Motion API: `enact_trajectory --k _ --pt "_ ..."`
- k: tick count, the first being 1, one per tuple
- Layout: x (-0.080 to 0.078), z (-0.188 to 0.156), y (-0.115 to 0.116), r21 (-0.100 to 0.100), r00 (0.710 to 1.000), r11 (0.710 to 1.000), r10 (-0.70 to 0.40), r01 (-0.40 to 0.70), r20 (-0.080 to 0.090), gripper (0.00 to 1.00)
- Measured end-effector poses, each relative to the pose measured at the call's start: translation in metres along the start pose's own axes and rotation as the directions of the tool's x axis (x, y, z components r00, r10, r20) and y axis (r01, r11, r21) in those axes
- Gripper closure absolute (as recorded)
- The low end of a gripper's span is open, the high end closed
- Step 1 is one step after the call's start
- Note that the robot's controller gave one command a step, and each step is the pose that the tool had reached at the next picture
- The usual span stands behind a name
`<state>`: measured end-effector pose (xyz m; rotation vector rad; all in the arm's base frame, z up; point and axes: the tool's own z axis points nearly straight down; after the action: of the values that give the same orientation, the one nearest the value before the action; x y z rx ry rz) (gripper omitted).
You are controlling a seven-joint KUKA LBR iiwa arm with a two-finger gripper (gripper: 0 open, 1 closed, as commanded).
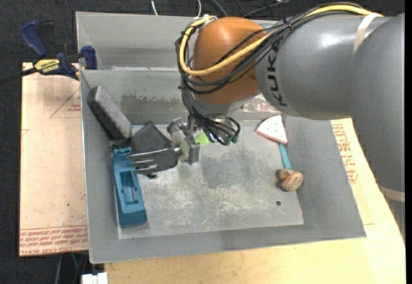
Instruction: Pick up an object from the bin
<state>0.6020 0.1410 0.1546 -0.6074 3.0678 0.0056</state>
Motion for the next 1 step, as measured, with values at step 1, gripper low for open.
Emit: enact_trajectory --k 1 --pt "-0.0004 -0.023 0.0004 0.0 1.0 1.0 0.001 -0.001 0.0 1.0"
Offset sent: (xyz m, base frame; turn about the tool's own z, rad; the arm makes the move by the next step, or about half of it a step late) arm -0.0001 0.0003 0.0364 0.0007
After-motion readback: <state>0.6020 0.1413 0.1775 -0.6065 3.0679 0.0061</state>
